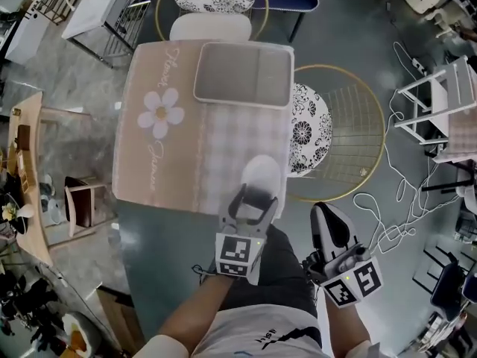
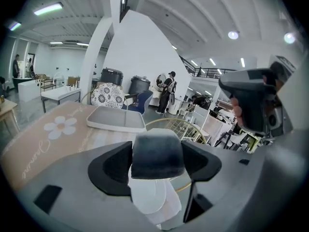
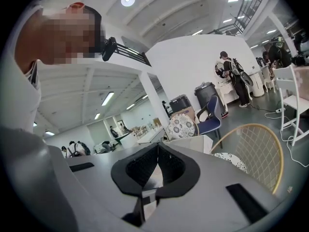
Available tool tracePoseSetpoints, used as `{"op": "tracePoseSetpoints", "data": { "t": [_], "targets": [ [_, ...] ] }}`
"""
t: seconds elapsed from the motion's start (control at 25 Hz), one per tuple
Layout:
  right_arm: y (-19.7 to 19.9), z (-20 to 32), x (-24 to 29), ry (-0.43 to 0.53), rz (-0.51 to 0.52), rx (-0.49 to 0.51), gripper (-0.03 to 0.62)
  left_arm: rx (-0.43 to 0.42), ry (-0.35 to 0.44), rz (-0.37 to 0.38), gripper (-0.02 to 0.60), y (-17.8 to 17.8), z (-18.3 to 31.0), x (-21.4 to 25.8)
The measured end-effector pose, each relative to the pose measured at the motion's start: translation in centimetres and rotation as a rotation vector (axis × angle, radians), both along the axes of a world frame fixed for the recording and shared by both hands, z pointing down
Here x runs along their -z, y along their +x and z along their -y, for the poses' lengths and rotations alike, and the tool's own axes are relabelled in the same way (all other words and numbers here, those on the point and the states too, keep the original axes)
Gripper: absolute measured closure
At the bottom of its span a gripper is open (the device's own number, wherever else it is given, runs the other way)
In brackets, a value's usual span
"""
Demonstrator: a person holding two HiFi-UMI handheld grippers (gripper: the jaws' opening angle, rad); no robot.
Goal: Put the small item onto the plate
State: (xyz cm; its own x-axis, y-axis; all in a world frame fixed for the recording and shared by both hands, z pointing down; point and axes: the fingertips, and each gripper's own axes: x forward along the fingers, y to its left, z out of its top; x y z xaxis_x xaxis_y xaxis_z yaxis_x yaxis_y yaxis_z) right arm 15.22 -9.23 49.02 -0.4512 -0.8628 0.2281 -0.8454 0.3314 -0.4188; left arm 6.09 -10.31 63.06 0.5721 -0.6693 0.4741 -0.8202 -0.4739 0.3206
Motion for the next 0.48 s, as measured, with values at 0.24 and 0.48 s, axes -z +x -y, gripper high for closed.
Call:
{"op": "tracePoseSetpoints", "data": {
  "t": [0.24,0.48],
  "targets": [
    [0.4,0.2,-3.0,0.017,0.019,-0.008,0.579,0.027,-0.073,0.021,0.275,-0.4,0.5,-6.3],
    [1.5,0.7,-6.0,0.004,0.024,-0.028,0.579,0.016,-0.124,0.07,0.275,0.6,0.9,-10.7]
  ]
}}
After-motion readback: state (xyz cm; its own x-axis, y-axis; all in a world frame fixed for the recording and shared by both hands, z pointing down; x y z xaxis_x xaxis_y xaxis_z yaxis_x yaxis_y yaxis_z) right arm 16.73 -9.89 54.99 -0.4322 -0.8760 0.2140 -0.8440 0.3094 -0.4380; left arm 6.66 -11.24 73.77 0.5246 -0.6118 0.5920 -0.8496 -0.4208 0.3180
